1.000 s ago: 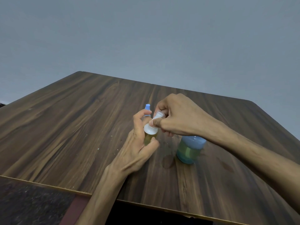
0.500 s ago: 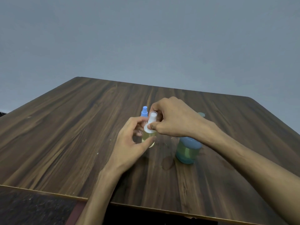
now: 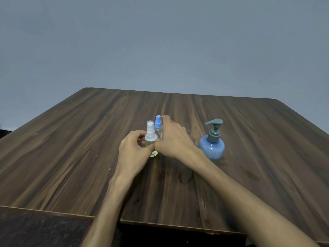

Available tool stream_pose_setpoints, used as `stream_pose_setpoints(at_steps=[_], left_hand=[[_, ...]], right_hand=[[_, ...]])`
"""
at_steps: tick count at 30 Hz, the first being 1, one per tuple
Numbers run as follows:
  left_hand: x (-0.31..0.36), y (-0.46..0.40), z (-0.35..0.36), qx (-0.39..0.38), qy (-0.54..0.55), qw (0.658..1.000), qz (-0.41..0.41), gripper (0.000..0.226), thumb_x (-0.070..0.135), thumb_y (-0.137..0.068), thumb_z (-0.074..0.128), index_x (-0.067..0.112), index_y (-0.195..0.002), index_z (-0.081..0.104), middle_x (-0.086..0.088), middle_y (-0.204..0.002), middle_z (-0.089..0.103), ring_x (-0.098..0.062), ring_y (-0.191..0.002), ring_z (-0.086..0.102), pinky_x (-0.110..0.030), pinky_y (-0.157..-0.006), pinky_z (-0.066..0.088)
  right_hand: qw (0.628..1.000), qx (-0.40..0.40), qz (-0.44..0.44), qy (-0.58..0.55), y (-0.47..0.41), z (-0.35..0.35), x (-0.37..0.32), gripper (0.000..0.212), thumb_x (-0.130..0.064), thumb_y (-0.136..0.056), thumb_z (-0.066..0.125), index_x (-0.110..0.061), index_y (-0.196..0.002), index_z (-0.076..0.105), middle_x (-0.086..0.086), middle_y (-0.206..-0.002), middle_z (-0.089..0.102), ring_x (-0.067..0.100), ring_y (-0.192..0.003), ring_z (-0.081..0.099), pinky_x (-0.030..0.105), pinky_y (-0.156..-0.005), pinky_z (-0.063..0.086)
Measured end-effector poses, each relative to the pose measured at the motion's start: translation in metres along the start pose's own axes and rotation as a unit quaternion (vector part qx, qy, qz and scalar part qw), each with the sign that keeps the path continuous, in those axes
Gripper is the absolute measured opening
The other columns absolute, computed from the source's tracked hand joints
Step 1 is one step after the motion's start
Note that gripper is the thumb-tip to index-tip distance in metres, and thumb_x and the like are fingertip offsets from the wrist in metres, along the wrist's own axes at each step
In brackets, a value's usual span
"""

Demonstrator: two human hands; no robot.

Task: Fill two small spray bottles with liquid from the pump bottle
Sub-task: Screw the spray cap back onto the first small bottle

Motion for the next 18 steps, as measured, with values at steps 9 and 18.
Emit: stream_pose_setpoints(at_steps=[9,18], left_hand=[[-0.004,-0.028,-0.007,-0.072,-0.048,0.996,-0.016,0.034,0.006,-0.088,0.088,0.019,-0.118,0.078,0.001,-0.111,0.078,-0.019,-0.104,0.074,-0.037,-0.096,0.056],[-0.012,-0.042,-0.009,-0.133,-0.056,0.989,0.02,0.035,-0.004,-0.094,0.079,0.016,-0.122,0.075,0.001,-0.117,0.08,-0.02,-0.111,0.075,-0.046,-0.111,0.057]], right_hand=[[0.994,0.059,0.058,-0.069,-0.03,0.028,0.032,0.051,-0.029,-0.087,0.077,-0.022,-0.135,0.061,-0.001,-0.12,0.074,0.027,-0.112,0.071,0.037,-0.09,0.054],[0.978,0.135,0.064,-0.143,0.005,0.039,0.032,0.025,-0.045,-0.079,0.071,-0.031,-0.094,0.057,-0.012,-0.085,0.073,0.016,-0.087,0.072,0.042,-0.081,0.06]])
Point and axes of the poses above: each hand's wrist, its own y-axis away from the middle knuckle, its own z-axis out of the palm, x = y × z, the point moved 2 cm from there along -y, towards the middle knuckle
